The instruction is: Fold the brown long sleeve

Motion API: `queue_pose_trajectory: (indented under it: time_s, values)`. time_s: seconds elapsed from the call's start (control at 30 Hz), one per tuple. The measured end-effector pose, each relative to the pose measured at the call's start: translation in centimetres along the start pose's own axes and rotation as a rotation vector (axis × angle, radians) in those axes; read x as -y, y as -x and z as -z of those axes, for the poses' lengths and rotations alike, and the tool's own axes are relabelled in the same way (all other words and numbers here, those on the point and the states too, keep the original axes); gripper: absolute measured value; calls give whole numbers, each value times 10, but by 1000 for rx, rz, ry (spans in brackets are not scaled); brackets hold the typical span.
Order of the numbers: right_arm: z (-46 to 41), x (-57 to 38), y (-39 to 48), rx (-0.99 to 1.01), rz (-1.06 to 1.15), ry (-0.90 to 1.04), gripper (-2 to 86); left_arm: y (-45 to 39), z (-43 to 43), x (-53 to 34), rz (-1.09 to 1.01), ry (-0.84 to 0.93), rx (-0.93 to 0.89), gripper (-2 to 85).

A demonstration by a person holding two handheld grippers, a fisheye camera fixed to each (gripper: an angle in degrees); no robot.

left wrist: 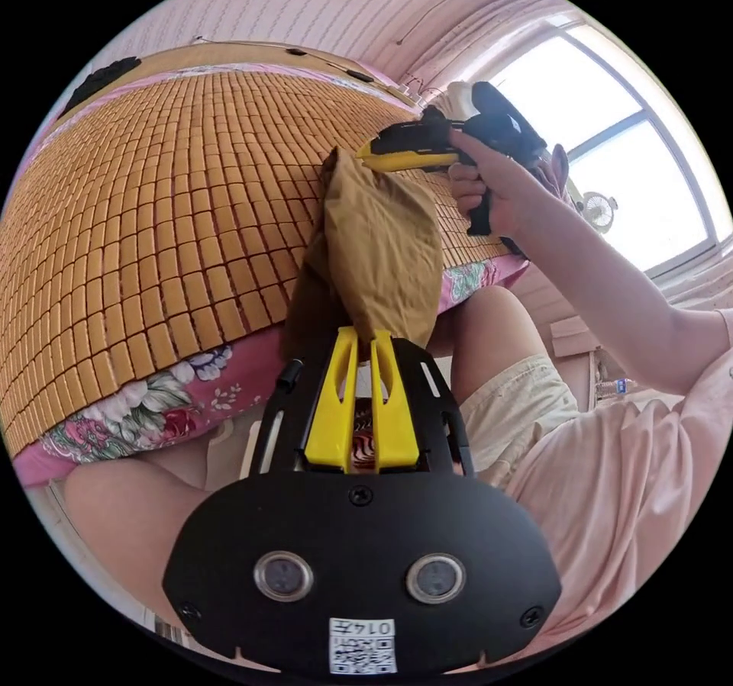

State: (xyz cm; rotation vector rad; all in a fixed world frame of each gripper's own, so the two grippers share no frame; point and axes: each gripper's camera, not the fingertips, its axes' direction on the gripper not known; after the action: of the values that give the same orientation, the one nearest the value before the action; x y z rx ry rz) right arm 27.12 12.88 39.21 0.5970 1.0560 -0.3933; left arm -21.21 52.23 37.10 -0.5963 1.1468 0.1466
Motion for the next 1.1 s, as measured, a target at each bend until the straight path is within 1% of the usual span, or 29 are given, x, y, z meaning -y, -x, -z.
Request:
queue_pose_trajectory:
  time_s: [0.1, 0.17, 0.2, 0.27, 0.33, 0.43, 0.5, 0.53, 0.6, 0.63, 0.7, 0.77, 0.83, 0.9, 0.97, 1.1]
  values:
    - [12, 13, 22, -54, 95, 6, 66, 21, 8, 6, 82, 25, 13, 19]
    - [17, 23, 35, -171, 175, 14, 73, 35, 11, 12, 162, 123, 91, 24]
    - [17, 26, 38, -206, 194, 17, 77, 38, 13, 13, 173, 143, 117, 26]
    - [11, 37, 50, -330, 287, 68, 98, 40, 24, 16, 159, 162, 175, 34]
    - [4, 45, 59, -399, 353, 101, 123, 38, 33, 19, 140, 146, 190, 45]
    - [-12, 57, 71, -442, 436, 169, 150, 27, 36, 25, 74, 99, 197, 77]
    - [-25, 59, 75, -477, 470, 237, 146, 20, 27, 32, 46, 105, 203, 96]
    - [-29, 59, 78, -469, 485, 258, 137, 16, 19, 36, 35, 127, 201, 109]
    - [-21, 58, 82, -451, 486, 235, 123, 11, 6, 41, 20, 171, 204, 115]
    - [-17, 58, 84, -437, 479, 232, 102, 7, -2, 42, 8, 191, 222, 113]
    - [-9, 56, 88, -400, 494, 236, 73, 0, -8, 43, 0, 210, 273, 99]
    - [9, 50, 94, -404, 515, 192, 56, -10, -7, 41, -59, 227, 363, 76]
    - [33, 41, 98, -370, 533, 128, 52, -12, -2, 38, -77, 222, 373, 52]
    - [65, 29, 102, -317, 545, 52, 50, -11, 6, 33, -72, 200, 279, 5]
    - [111, 9, 104, -250, 555, -51, 47, -8, 19, 23, -40, 148, 227, -5]
    - [175, -28, 114, -213, 596, -173, 43, -16, 58, 2, -72, 18, 149, -9]
